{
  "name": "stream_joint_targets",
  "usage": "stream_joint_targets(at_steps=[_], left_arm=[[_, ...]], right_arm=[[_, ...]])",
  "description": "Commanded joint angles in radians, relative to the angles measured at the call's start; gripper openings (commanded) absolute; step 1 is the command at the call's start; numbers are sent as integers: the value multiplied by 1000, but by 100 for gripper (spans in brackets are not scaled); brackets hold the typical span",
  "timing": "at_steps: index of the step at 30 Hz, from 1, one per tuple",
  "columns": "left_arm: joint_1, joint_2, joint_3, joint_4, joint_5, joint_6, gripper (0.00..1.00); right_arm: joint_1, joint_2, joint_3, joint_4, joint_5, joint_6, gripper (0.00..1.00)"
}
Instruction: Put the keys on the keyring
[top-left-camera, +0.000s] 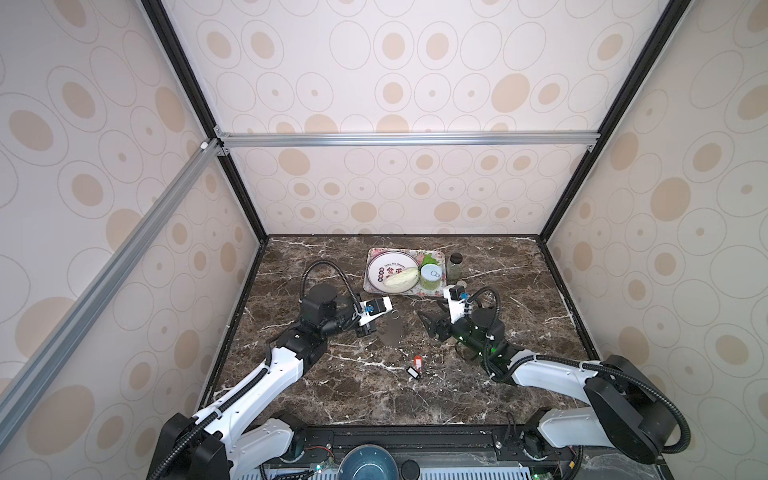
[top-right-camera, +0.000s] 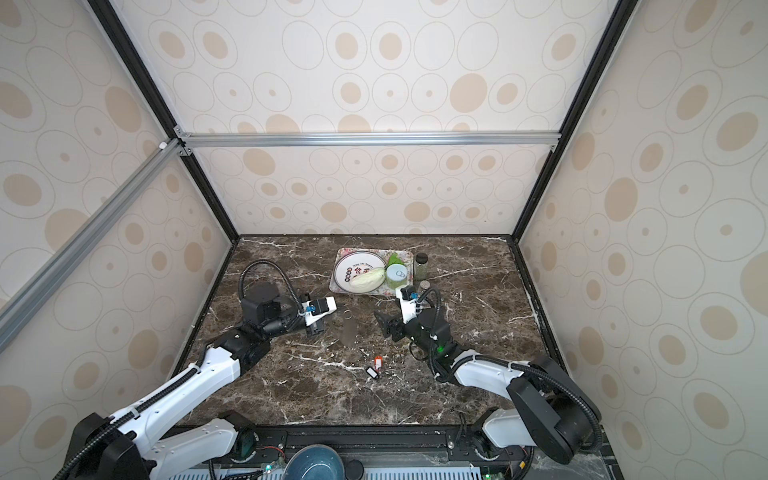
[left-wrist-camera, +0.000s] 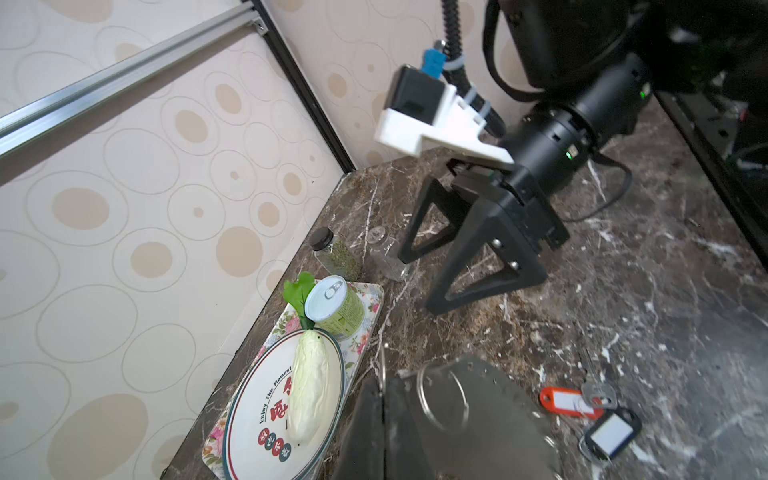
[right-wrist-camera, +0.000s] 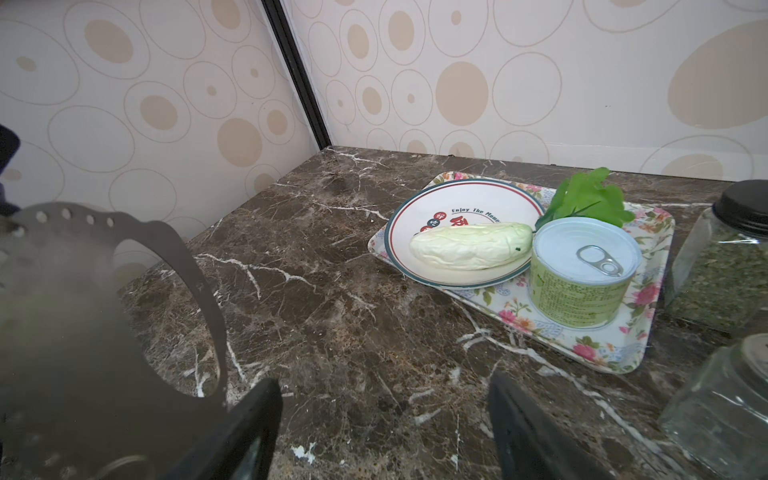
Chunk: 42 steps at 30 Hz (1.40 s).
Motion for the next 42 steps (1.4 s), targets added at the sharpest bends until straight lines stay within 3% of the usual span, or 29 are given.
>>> stream_joint_targets(at_steps=[1,4,7,9,12,17,20,27,32,42], left_arm=[[8,12,51,181,31,-206,0],[8,28,78,216,31,-263,0],[7,38,111,212,-43,-323,0],[7,18,128,210,-149,-494,0],[-2,-49,129,180,-175,-659,0],[-26,-232,-134,320,-533,-716,0],[-28,-284,-166,294,-527,-637,0],[-56,-304,-254,372,-519,-679,0],[-91,-281,-332,444,-539,-608,0],[-104,-313,-382,511,-497,-543,0]], right_arm=[[-4,-25,-27,34,27,-16,80],[-5,-33,-55,81,47,-18,80],[-5,-16,-69,124,66,-16,79],[-4,8,-68,152,76,-12,79],[-4,47,-47,168,71,-8,79],[-4,81,-39,206,65,2,79],[-5,63,-47,191,66,0,79],[-5,74,-45,191,117,-3,79],[-4,94,-69,212,160,-20,79],[-3,149,-111,270,119,-50,79]])
